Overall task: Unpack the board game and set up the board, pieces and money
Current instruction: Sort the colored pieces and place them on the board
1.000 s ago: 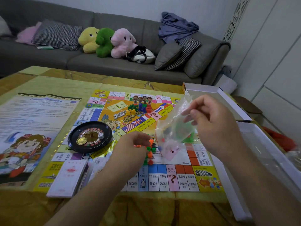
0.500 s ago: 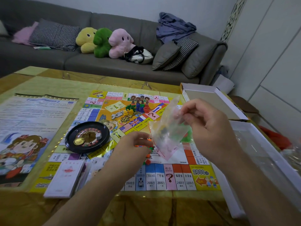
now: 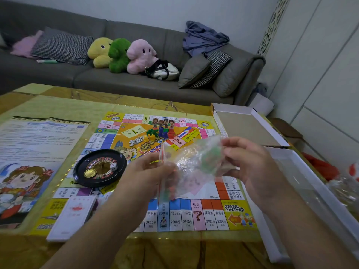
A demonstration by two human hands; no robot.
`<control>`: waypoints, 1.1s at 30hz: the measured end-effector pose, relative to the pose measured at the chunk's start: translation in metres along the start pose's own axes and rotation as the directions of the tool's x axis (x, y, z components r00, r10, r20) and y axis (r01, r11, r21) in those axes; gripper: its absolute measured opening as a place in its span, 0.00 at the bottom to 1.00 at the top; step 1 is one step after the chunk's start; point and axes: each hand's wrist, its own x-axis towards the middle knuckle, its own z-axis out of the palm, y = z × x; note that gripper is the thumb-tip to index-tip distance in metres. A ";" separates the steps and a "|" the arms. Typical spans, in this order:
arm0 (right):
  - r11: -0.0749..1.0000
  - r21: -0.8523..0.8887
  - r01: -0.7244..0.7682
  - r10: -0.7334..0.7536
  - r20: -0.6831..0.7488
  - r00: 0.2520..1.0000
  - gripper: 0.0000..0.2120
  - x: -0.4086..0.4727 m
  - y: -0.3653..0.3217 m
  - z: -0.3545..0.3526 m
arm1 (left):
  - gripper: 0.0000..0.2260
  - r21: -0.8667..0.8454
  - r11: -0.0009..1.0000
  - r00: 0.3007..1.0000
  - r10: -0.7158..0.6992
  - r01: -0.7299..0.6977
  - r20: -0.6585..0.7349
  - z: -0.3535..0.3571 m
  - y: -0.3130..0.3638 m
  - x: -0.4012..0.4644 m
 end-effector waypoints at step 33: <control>0.388 -0.915 0.110 -0.543 -0.130 0.830 0.18 -0.099 0.001 -0.053 | 0.10 0.188 0.975 0.968 0.071 -0.118 0.240 0.046 -0.007 -0.050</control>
